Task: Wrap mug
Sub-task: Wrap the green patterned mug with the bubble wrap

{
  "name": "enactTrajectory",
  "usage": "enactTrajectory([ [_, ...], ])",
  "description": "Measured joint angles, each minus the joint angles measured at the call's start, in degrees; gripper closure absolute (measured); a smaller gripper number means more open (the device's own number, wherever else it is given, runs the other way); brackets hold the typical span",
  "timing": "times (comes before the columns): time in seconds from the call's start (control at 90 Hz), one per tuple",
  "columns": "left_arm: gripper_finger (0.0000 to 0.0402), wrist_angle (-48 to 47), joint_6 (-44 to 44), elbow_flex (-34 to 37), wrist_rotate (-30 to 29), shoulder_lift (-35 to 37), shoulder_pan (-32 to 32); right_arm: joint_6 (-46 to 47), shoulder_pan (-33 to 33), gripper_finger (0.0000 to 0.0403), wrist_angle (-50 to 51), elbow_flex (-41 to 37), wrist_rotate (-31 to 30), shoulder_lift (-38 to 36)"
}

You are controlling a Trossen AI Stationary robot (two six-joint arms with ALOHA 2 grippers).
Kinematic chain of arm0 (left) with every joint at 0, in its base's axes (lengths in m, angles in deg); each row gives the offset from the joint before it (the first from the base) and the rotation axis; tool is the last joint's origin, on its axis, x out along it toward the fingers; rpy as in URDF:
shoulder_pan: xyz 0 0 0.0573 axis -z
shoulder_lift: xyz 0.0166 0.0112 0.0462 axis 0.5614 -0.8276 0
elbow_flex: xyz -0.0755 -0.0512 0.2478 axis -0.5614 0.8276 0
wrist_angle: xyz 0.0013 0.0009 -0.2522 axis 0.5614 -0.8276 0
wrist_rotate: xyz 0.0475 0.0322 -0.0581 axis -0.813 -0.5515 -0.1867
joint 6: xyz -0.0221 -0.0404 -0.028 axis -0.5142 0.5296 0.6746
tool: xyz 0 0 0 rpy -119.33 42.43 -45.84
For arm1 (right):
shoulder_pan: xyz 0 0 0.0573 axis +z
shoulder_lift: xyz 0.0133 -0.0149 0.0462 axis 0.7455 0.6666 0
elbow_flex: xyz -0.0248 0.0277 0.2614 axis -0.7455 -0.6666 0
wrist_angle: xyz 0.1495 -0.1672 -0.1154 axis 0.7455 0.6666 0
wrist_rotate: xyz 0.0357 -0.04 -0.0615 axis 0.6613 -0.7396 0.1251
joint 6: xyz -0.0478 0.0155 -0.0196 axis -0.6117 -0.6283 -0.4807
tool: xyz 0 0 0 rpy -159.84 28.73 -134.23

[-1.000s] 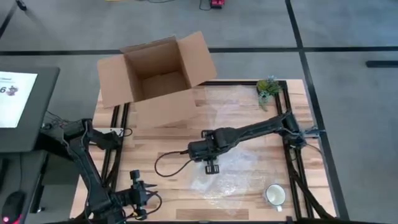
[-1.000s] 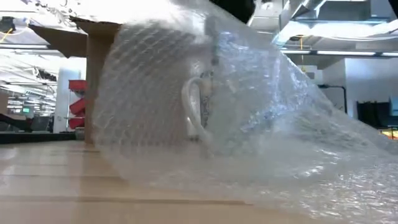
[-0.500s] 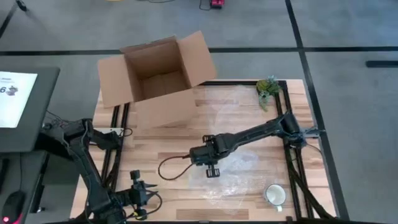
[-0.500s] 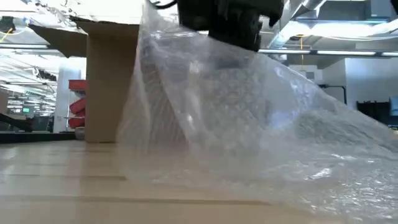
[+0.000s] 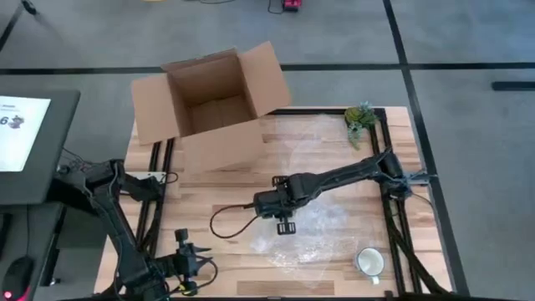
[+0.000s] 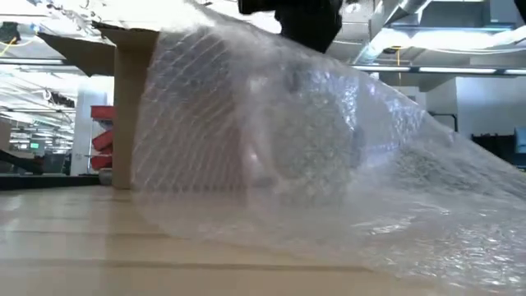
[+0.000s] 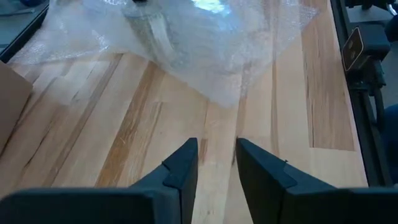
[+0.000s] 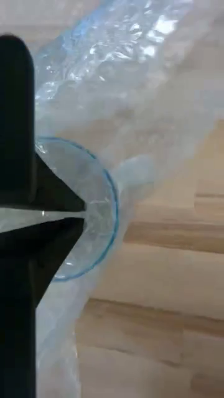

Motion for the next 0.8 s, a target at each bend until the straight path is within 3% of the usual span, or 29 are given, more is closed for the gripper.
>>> enactTrajectory([
  [0.322,0.0311,0.0,0.7,0.0,0.0,0.0,0.0,0.9,1.4,0.0331,5.1,4.1,-0.2,-0.2],
  [0.8,0.0311,0.7,0.6,0.0,0.5,0.0,0.1,2.6,-0.2,0.0332,-11.3,-12.7,0.3,-0.3],
])
